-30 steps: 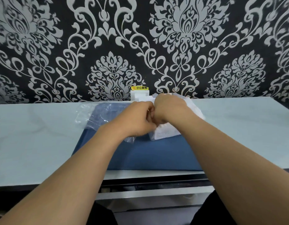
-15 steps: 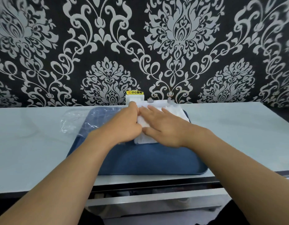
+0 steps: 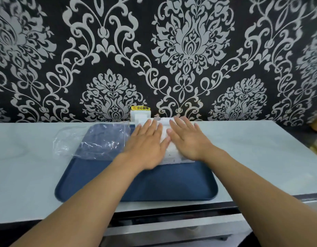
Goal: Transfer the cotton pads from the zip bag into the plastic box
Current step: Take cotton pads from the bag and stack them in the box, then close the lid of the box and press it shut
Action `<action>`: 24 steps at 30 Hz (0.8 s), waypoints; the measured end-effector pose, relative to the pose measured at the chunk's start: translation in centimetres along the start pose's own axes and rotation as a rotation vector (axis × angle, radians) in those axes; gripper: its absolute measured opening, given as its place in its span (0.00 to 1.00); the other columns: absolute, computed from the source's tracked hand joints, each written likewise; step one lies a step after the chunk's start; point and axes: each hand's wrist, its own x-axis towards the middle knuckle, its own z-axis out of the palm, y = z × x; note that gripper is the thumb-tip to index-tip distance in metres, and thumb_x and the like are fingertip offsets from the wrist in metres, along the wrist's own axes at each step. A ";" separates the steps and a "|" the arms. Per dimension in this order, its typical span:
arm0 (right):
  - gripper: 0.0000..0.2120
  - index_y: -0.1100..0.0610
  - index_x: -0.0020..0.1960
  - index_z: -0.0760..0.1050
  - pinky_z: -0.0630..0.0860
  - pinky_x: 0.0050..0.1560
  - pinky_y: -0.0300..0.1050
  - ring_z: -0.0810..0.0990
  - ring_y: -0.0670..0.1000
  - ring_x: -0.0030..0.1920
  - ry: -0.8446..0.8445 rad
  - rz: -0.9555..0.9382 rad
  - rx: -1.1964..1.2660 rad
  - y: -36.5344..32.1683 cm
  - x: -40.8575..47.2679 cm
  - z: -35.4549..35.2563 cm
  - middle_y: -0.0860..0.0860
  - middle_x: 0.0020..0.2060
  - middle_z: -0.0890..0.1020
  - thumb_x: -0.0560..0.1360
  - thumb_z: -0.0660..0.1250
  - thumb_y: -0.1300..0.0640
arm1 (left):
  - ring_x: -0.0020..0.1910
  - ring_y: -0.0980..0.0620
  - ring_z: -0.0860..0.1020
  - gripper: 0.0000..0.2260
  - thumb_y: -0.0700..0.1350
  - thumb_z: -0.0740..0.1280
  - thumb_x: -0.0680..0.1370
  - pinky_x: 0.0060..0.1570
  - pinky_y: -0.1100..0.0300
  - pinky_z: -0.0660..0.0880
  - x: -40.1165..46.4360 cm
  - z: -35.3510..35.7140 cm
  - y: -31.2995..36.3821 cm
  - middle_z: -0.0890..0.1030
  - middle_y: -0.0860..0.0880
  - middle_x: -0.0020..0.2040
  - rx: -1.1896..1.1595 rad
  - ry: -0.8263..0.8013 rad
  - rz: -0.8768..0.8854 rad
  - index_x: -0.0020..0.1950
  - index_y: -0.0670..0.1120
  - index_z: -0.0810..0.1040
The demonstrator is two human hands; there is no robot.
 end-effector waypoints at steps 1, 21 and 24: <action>0.29 0.52 0.81 0.47 0.41 0.78 0.55 0.40 0.50 0.80 -0.006 -0.008 -0.057 -0.1 0.3 0.5 0.49 0.81 0.46 0.83 0.41 0.41 | 0.81 0.51 0.38 0.30 0.60 0.38 0.84 0.79 0.50 0.38 0.4 0.1 -0.1 0.39 0.48 0.83 0.031 -0.045 -0.014 0.82 0.47 0.41; 0.12 0.52 0.54 0.77 0.61 0.24 0.35 0.61 0.45 0.28 -0.123 0.517 1.428 3.2 1.2 -1.8 0.49 0.31 0.69 0.82 0.58 0.64 | 0.49 0.50 0.78 0.09 0.31 0.61 0.80 0.52 0.55 0.75 1.5 -3.9 -4.1 0.79 0.48 0.50 -1.745 0.404 -0.624 0.48 0.43 0.76; 0.17 0.49 0.58 0.81 0.75 0.43 0.45 0.76 0.51 0.41 -0.062 0.446 1.564 3.9 0.0 -3.0 0.53 0.45 0.79 0.77 0.60 0.63 | 0.59 0.47 0.77 0.20 0.54 0.59 0.83 0.65 0.50 0.72 1.1 -4.6 -5.0 0.79 0.43 0.57 -2.168 0.391 -0.626 0.65 0.41 0.77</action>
